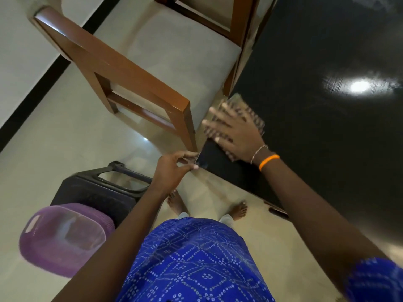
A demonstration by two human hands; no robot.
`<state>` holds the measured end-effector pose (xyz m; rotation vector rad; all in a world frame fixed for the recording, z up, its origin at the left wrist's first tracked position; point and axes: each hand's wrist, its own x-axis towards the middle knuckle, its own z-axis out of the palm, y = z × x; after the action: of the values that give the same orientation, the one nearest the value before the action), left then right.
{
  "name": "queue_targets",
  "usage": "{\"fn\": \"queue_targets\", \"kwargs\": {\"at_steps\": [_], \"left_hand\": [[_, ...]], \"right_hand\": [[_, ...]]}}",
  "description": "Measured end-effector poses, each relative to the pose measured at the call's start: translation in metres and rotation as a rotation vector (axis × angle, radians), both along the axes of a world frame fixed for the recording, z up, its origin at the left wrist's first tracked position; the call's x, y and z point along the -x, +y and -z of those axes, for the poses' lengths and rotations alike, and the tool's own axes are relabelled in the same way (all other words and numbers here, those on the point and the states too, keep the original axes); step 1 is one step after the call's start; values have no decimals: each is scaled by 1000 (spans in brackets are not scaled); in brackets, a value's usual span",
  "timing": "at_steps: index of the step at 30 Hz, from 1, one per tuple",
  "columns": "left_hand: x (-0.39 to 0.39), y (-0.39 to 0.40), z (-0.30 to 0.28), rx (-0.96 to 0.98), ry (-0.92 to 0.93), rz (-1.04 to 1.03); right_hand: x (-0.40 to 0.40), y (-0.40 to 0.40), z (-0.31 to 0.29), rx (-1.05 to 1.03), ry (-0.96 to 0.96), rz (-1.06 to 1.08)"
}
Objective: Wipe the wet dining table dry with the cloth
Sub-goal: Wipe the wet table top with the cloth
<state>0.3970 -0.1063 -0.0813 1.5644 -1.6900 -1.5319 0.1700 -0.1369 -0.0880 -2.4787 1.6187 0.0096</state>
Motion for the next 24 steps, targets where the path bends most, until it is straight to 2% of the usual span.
{"fn": "queue_targets", "kwargs": {"at_steps": [4,10,17,21,24], "left_hand": [[-2,3,1,-20,23,-13],[1,18,4,-212,115,-148],[-2,22,4,-600,310,-330],[3,27,3,-658,264,-294],[12,33,-2,-666,257,-241]], "right_hand": [[17,-57,2,6,-10,329],[-5,-52,3,2,3,446],[-72,26,2,2,-29,355],[-97,57,1,-52,-30,351],[-102,75,1,-84,0,255]]}}
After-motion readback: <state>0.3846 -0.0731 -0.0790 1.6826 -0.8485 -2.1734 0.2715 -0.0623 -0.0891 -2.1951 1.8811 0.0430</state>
